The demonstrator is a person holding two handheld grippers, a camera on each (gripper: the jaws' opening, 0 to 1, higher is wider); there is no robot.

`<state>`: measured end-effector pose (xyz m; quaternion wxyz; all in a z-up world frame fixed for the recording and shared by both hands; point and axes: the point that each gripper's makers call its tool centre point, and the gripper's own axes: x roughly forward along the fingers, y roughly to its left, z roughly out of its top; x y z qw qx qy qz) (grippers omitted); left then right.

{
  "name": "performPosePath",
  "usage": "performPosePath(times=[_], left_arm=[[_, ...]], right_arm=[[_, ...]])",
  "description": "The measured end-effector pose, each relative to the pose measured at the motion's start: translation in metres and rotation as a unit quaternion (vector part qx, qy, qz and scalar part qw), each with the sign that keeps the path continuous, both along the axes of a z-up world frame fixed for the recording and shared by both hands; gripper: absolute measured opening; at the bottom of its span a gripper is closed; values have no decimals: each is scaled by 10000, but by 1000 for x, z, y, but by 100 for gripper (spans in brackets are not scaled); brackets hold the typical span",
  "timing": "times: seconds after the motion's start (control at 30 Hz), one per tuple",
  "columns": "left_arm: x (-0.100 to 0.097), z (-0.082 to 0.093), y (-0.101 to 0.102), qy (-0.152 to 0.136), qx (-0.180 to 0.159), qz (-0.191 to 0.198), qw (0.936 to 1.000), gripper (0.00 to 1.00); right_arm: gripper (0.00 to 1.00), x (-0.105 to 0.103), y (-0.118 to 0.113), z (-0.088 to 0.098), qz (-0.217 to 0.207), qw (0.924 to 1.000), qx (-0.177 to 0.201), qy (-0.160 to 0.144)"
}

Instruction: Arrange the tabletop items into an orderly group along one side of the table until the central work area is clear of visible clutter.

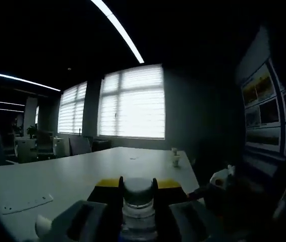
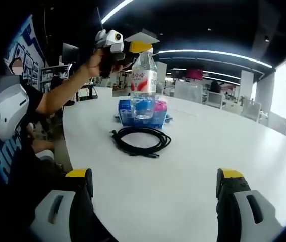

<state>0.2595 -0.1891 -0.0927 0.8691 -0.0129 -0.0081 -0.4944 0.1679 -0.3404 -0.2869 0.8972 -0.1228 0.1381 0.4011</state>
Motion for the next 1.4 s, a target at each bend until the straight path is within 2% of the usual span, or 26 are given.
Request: performPosePath(times=[0.23,0.57,0.8,0.97,1.17,1.4], left_arm=[[1,8,49,0,-27,143,9999,19],[0,21,83,-74,50,253,9996,19],[3,38,117,-180,40,414,9990,19],[5,44,151,-250,35,598,9979,19],[8,36,189,-149,1,816,9966,19],[13,14,238,-74,-42,941,9955,19]], right_arm=[[100,4,13,2,65,10000,-59,5],[100,9,36,6,254,9995,-167,-2],[100,13,46,7,308,9993,-226,17],[100,14,57,10,374,9990,-253,1],[100,16,61,10,355,9989,-314,23],[100,12,65,7,337,9988,-357,87]])
